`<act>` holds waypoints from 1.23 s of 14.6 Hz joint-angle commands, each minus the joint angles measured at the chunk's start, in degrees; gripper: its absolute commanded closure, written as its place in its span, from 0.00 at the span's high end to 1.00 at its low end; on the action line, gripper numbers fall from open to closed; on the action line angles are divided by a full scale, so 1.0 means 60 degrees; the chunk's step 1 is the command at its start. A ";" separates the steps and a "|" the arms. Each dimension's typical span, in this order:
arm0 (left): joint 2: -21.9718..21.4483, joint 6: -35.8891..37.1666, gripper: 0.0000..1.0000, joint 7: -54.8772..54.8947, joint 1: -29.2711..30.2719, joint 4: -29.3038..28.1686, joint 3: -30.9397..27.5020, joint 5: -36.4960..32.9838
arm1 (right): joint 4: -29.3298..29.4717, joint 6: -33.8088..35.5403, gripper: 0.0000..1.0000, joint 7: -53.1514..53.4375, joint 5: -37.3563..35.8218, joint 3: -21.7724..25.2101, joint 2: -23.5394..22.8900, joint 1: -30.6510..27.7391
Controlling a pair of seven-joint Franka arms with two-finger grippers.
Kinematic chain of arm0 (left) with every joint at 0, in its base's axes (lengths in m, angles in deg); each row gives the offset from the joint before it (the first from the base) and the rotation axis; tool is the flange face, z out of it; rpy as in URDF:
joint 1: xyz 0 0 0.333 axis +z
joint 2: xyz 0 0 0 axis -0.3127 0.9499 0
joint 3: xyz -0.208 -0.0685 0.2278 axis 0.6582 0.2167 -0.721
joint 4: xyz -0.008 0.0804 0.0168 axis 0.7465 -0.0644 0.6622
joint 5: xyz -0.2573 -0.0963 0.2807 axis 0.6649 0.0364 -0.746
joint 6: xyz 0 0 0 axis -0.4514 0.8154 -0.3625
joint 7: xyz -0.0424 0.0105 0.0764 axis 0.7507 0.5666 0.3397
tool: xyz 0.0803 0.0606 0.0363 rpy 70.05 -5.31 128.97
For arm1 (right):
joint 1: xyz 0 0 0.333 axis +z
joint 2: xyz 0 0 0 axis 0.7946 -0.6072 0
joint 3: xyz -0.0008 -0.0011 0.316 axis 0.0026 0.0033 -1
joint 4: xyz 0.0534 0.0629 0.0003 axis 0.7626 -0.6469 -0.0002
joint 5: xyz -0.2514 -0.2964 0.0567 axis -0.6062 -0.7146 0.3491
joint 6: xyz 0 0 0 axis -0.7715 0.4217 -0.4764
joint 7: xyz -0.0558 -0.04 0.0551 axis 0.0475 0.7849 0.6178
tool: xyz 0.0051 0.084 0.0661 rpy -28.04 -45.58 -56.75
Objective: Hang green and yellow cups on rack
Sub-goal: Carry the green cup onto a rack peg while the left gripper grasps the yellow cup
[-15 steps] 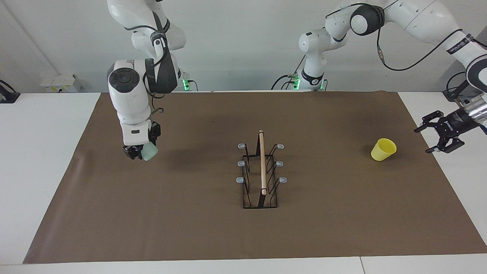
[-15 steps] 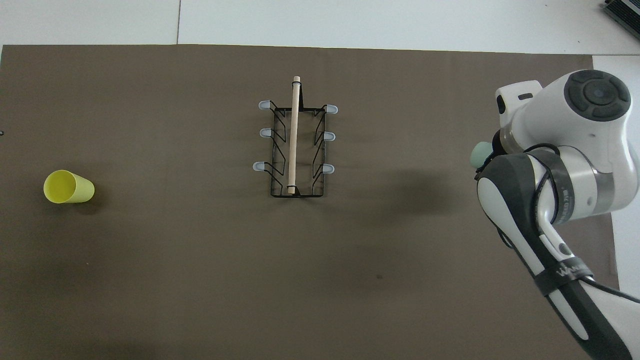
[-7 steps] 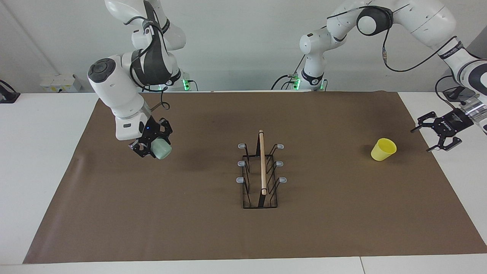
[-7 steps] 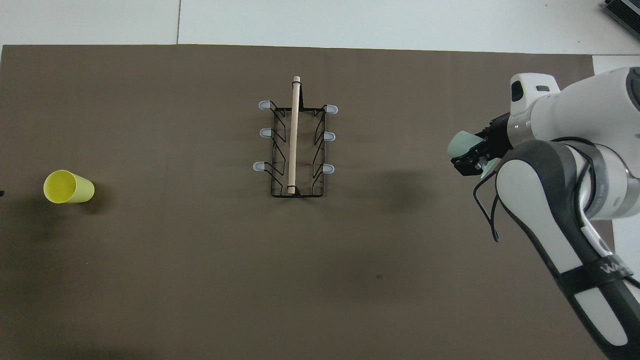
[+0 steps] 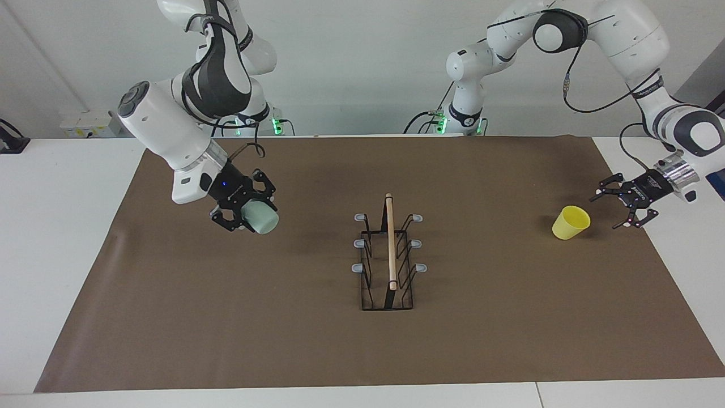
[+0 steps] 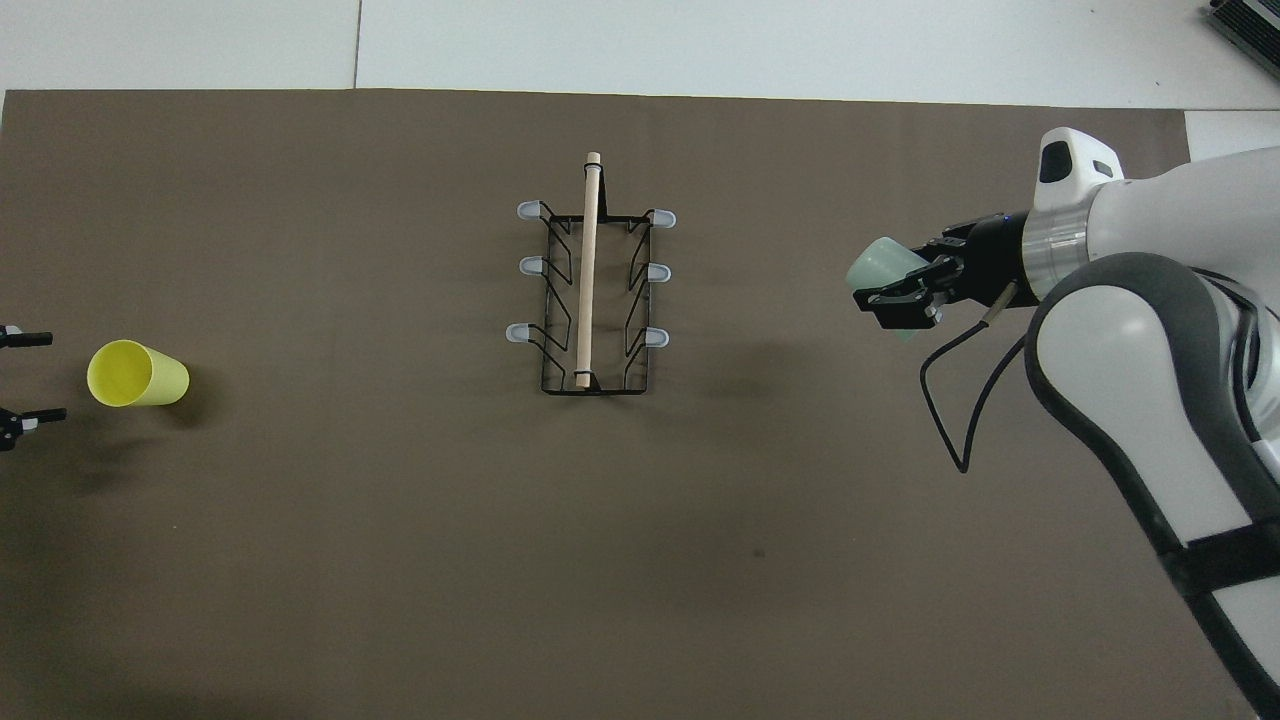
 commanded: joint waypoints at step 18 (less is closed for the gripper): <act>-0.1402 -0.3087 1.00 0.2228 -0.1097 -0.4271 0.0075 0.3712 | -0.2855 -0.5410 0.00 -0.7266 1.1172 -0.0032 0.1460 0.2960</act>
